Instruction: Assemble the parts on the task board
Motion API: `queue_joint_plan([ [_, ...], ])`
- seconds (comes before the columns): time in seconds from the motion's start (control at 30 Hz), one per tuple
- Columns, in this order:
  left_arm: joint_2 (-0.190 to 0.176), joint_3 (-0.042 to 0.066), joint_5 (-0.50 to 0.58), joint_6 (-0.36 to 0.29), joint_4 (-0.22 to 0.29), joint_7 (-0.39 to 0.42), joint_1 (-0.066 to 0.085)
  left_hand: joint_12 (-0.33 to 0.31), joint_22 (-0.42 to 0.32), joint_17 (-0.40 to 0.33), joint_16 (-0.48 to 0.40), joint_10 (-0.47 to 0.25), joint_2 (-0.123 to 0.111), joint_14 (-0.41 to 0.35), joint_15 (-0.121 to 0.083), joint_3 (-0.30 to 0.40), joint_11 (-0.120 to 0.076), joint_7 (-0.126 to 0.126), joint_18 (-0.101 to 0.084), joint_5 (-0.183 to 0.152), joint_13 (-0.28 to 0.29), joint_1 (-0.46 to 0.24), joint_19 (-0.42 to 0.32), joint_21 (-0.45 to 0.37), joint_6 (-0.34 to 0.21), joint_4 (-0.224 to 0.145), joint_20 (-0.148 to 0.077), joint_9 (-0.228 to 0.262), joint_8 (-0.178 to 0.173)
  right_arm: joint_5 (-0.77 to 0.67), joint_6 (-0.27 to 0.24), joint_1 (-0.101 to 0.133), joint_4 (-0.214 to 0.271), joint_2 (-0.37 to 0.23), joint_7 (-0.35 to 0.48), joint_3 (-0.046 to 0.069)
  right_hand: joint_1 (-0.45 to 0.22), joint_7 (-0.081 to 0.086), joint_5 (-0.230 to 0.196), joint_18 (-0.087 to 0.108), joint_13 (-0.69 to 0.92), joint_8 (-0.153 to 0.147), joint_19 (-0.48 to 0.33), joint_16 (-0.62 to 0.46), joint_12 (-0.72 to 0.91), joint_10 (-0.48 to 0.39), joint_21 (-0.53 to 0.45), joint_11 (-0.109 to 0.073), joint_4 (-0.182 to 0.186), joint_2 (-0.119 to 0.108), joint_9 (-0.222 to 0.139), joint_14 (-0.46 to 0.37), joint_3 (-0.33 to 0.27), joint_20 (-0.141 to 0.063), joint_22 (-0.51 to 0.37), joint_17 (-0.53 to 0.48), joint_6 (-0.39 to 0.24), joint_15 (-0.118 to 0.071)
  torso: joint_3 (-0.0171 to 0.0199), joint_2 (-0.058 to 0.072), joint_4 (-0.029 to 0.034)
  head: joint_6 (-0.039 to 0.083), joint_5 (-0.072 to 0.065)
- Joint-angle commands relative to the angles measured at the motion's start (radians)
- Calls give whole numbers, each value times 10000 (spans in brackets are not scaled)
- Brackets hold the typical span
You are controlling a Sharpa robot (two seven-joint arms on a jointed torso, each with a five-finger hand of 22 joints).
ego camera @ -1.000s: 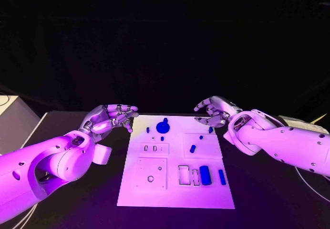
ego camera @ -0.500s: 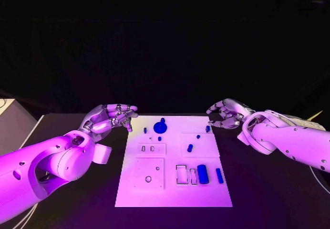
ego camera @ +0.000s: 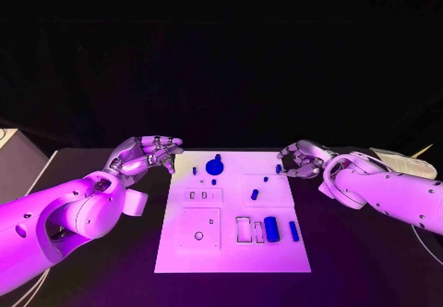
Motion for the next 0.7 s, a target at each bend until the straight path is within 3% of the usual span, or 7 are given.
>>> queue_joint_plan([
  [0.03,29,7,-105,179,3,42,-5,8,15,12,34,-66,-38,75,5,-12,-22,-43,65,-48,13,-68,0,35,-53,-65,14,9,-11,-272,101,-47,-181,118,-79,2,101,36,-36,-185,1841,-53,740,43,-5,111,35,98,24,45,-13,1026,-119,106,1965,2634,-74,77,-8,-9,-2,-31,-8],
  [0.37,40,6,-119,217,-22,25,-30,3,23,15,45,-83,-37,78,7,-10,-19,-42,65,-48,13,-73,0,49,-56,-66,14,10,-11,-264,11,-165,-499,338,-115,3,117,36,76,-192,1884,-8,754,43,50,166,61,103,164,178,0,1026,-296,124,1995,2634,33,88,-26,-20,20,-91,24],
  [0.7,31,6,-121,213,-19,14,-39,5,33,19,60,-91,-25,84,8,-3,-18,-38,64,-45,18,-77,0,68,-54,-65,15,13,-8,-316,81,-224,-562,430,-134,3,144,-166,199,-201,2039,334,774,43,238,373,97,-61,316,362,94,1026,-30,4,2039,2634,666,-84,-20,-21,-13,-131,56],
])
